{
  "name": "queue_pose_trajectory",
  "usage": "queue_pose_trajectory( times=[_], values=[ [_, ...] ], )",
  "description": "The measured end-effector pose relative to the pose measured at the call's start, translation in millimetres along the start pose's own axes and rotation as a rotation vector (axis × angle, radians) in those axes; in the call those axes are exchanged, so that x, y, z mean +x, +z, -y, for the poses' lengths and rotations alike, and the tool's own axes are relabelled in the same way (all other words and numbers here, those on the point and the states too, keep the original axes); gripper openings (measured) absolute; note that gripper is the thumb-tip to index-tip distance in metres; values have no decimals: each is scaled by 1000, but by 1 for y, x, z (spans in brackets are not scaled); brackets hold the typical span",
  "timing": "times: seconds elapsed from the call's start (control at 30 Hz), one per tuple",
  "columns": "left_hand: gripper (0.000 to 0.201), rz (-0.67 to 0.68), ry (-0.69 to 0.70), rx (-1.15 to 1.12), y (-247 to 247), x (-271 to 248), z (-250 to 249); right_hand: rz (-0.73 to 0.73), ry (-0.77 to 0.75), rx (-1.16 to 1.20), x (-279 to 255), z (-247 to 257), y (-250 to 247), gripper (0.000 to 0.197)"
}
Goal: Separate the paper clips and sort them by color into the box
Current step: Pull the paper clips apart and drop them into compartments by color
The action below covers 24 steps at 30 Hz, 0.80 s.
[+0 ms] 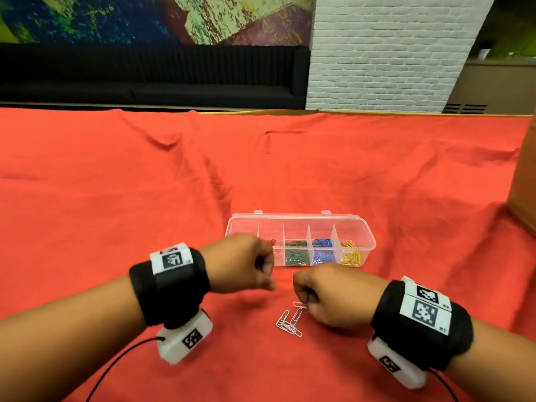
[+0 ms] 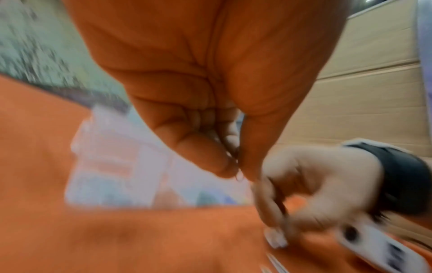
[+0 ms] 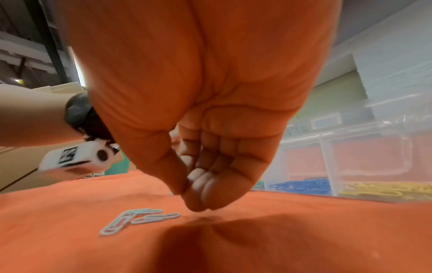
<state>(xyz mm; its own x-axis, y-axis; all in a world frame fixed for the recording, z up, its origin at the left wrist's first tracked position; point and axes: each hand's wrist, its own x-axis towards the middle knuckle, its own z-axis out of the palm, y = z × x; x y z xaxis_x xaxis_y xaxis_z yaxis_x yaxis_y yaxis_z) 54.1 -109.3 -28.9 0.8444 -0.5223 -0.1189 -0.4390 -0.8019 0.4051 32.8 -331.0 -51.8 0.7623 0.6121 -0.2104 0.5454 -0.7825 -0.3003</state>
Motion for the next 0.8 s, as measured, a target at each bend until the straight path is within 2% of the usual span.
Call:
queue_pose_trajectory(
  times=[0.07, 0.13, 0.2, 0.27, 0.37, 0.47, 0.5, 0.57, 0.67, 0.73, 0.8],
  values=[
    [26, -165, -16, 6, -17, 11, 5, 8, 0, -7, 2, 0, 0, 20],
    [25, -271, -50, 22, -28, 25, 8, 18, -9, -26, 4, 4, 3, 26],
    [25, -294, -85, 11, -33, 38, 13, 65, -12, -59, 4, 10, 6, 46],
    [25, -280, -120, 15, -35, 47, 16, 99, -29, -100, 5, 17, 12, 51],
    [20, -295, -138, 68, -34, 51, 18, 80, -131, -153, 5, 24, 20, 27],
    [12, -316, -90, 106, -31, 39, 13, 68, -193, -150, 1, 26, 22, 8],
    [10, -279, -50, 113, -29, 32, 7, 61, -202, -148, 1, 25, 21, 5],
    [9, -110, 50, 165, -18, 17, -6, 50, -179, -114, 1, 20, 19, 7],
    [26, 194, 119, 292, 7, 0, -21, 59, -76, 31, 0, 9, 7, 14],
    [40, 259, 144, 301, 23, -7, -23, 52, -20, 172, -1, 0, -2, 8],
    [48, 232, 189, 294, 34, -10, -23, 39, 4, 294, -3, -7, -6, 6]
  ],
)
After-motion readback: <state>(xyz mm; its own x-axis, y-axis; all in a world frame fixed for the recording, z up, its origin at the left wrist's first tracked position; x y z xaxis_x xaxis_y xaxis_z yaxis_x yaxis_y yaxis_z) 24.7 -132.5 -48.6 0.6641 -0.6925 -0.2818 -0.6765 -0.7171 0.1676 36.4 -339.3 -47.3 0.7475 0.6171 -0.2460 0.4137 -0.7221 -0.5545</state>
